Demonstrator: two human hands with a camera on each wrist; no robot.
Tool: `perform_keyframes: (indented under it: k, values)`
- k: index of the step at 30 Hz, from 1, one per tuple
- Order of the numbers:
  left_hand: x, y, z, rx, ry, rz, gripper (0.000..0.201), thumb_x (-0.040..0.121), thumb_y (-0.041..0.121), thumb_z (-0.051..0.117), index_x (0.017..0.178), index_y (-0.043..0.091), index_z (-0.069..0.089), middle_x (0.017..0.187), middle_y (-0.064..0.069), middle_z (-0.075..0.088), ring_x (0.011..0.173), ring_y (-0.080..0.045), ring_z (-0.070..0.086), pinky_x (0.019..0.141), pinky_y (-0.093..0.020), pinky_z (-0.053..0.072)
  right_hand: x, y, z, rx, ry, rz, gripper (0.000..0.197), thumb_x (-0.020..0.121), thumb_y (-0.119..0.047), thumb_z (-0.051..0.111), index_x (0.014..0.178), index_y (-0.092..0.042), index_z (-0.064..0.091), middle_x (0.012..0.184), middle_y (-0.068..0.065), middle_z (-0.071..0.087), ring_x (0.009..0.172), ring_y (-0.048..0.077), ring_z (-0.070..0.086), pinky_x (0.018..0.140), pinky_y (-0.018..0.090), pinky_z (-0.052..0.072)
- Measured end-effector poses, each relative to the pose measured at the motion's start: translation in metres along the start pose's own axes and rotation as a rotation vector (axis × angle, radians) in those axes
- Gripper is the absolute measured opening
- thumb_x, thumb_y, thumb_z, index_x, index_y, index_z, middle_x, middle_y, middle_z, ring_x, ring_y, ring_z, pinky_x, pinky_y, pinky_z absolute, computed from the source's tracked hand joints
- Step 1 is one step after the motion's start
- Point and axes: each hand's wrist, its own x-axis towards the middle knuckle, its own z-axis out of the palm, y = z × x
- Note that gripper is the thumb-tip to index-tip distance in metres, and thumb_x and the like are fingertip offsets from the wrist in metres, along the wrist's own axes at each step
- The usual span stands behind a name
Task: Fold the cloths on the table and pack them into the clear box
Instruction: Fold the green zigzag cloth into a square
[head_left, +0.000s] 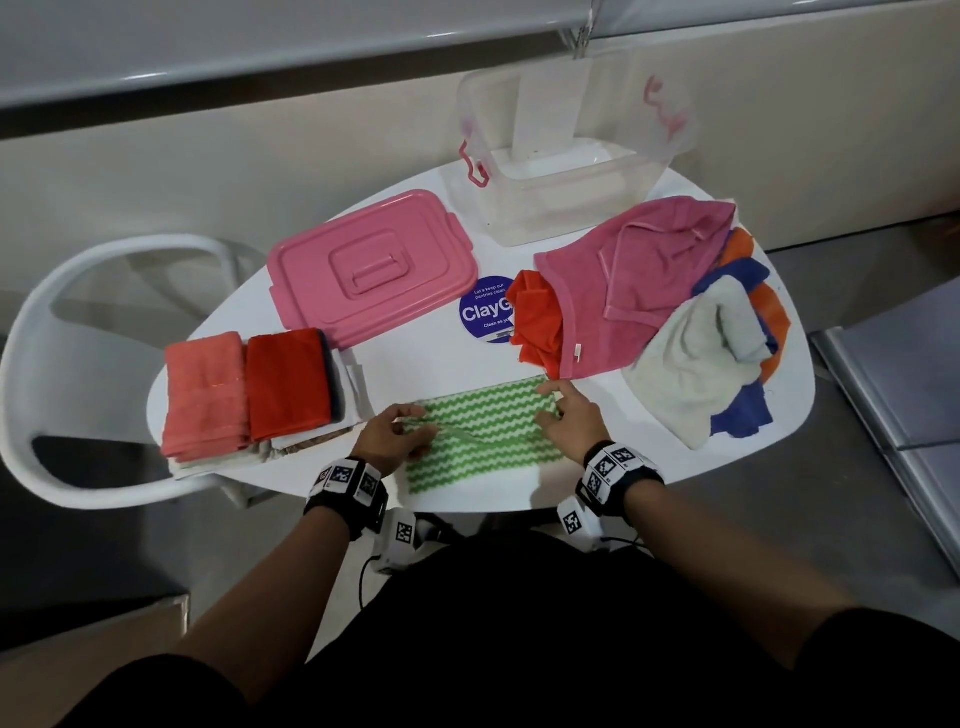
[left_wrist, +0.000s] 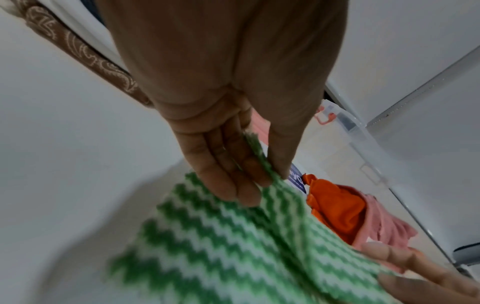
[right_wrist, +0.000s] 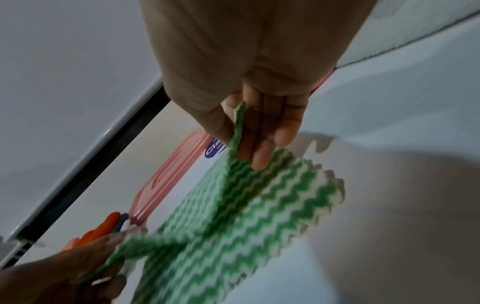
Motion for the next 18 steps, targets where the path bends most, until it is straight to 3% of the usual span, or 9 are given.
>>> perform_keyframes:
  k: [2,5,9,13,15,18]
  values:
    - [-0.003,-0.006,0.004,0.036,-0.044,0.002,0.021,0.079,0.02,0.081,0.096,0.021,0.068,0.094,-0.019,0.073,0.069,-0.02,0.07,0.075,-0.038,0.06,0.003,0.005,-0.002,-0.001,-0.043,0.048,0.033,0.089,-0.015,0.065,0.119,-0.028,0.057,0.115,0.002,0.053,0.086,0.017,0.061,0.071,0.024,0.049]
    - [-0.007,-0.017,0.007,0.232,-0.062,0.016,0.02,0.073,0.031,0.084,0.089,0.028,0.072,0.095,0.001,0.074,0.083,-0.017,0.069,0.084,-0.036,0.056,0.004,0.015,-0.004,-0.07,-0.094,0.055,0.039,0.084,-0.014,0.071,0.119,-0.027,0.058,0.107,0.002,0.058,0.094,0.019,0.06,0.078,0.027,0.048]
    - [-0.014,-0.016,0.017,0.461,-0.031,0.005,0.014,0.075,0.029,0.082,0.084,0.027,0.071,0.093,0.007,0.07,0.088,-0.012,0.063,0.076,-0.023,0.045,0.002,0.02,-0.004,-0.151,-0.171,-0.01,0.038,0.081,-0.012,0.075,0.114,-0.025,0.063,0.077,-0.002,0.054,0.07,0.017,0.055,0.072,0.03,0.051]
    - [-0.017,-0.018,0.022,0.571,-0.045,0.006,0.014,0.073,0.028,0.083,0.082,0.025,0.072,0.083,0.017,0.063,0.085,-0.008,0.058,0.074,-0.022,0.044,0.003,0.023,-0.006,-0.165,-0.169,-0.021,0.038,0.079,-0.009,0.075,0.111,-0.025,0.062,0.07,-0.001,0.052,0.058,0.012,0.049,0.057,0.024,0.043]
    - [-0.017,-0.018,0.023,0.59,-0.056,0.011,0.013,0.071,0.027,0.084,0.08,0.027,0.073,0.087,0.016,0.063,0.086,-0.008,0.06,0.072,-0.02,0.047,0.003,0.024,-0.009,-0.179,-0.177,-0.04,0.038,0.078,-0.008,0.074,0.109,-0.025,0.06,0.067,-0.001,0.05,0.055,0.011,0.046,0.053,0.021,0.039]
    - [-0.019,-0.018,0.025,0.649,-0.076,0.031,0.015,0.071,0.027,0.084,0.074,0.032,0.07,0.092,0.014,0.064,0.087,-0.008,0.059,0.065,-0.015,0.041,0.004,0.026,-0.009,-0.21,-0.191,-0.067,0.039,0.077,-0.006,0.075,0.109,-0.024,0.059,0.067,-0.003,0.048,0.055,0.009,0.045,0.051,0.019,0.037]
